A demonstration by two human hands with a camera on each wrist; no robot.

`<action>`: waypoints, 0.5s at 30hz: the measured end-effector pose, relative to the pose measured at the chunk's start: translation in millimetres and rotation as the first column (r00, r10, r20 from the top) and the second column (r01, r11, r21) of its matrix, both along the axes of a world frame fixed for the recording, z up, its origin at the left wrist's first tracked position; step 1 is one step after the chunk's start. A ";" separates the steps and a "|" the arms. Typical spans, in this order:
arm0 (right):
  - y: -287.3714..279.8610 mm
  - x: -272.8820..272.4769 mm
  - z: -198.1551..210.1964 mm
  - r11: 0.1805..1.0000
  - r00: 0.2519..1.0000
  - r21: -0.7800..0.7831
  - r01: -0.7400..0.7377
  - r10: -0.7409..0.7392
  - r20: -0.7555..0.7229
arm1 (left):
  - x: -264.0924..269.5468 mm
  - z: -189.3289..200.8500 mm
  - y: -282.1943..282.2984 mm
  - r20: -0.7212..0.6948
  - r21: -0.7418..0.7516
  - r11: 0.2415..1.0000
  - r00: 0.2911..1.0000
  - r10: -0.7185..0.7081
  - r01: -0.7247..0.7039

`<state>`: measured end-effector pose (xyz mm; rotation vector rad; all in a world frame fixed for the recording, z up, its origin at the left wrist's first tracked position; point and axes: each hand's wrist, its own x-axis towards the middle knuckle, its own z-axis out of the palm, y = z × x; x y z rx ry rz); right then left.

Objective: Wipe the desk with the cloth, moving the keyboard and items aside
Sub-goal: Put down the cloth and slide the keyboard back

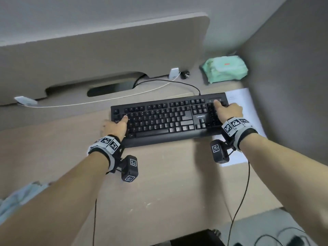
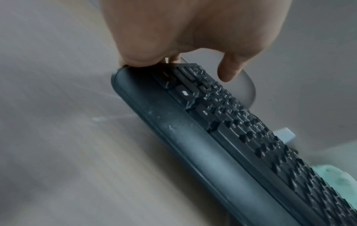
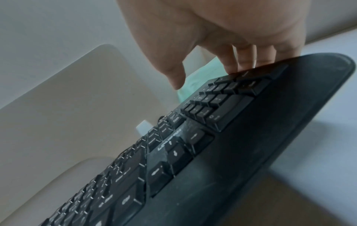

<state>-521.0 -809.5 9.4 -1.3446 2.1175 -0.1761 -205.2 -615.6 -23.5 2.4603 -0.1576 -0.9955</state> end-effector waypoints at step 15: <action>-63.3 -96.9 -30.5 0.998 0.998 -0.058 0.035 -0.033 0.046 | -78.3 -14.6 -71.3 0.061 0.121 0.940 0.943 -0.327 0.318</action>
